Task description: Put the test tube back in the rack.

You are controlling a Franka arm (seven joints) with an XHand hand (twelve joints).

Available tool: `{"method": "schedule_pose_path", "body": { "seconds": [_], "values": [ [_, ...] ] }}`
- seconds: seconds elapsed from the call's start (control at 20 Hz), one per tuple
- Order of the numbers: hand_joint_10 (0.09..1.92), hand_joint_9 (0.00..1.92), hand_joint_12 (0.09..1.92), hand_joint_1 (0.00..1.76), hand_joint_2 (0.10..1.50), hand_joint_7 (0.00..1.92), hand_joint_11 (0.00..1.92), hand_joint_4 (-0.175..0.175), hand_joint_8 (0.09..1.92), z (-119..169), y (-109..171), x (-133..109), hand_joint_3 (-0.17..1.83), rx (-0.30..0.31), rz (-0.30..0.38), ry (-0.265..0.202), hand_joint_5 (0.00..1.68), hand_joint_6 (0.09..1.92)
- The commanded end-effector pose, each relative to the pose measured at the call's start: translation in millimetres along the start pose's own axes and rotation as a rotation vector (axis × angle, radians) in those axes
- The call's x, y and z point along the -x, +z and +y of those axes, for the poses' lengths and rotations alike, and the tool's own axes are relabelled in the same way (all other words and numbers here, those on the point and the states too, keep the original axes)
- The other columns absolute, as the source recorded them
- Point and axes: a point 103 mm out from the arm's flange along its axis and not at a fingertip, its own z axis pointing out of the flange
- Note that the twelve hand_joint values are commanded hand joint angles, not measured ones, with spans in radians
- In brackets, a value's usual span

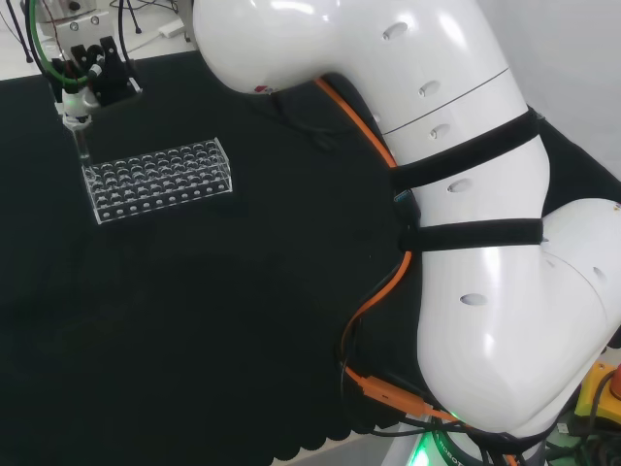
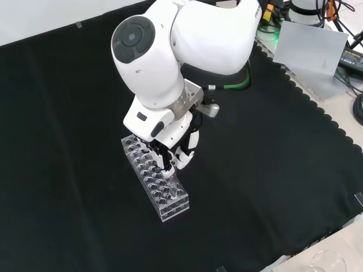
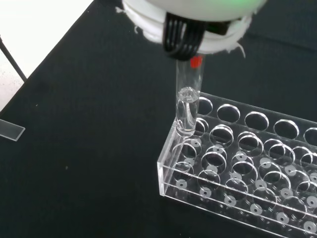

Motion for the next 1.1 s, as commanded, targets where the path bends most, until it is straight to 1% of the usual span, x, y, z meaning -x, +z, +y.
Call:
{"method": "schedule_pose_path", "body": {
  "seconds": [0.05,0.5,0.85,1.1],
  "values": [
    [0.95,1.61,1.13,1.34,0.68,1.46,1.41,-0.175,0.54,-2,3,6,0.54,0.001,0.001,-0.001,1.43,0.09],
    [0.95,1.61,1.13,1.34,0.68,1.46,1.41,-0.175,0.54,1,13,3,0.54,-0.016,-0.007,-0.002,1.43,0.09],
    [0.95,1.61,1.13,1.34,0.68,1.46,1.41,-0.175,0.54,9,24,-1,0.54,-0.033,-0.018,-0.005,1.43,0.09],
    [0.95,1.61,1.13,1.34,0.68,1.46,1.41,-0.175,0.54,16,30,-2,0.54,-0.048,-0.028,0.003,1.43,0.09]
  ]
}}
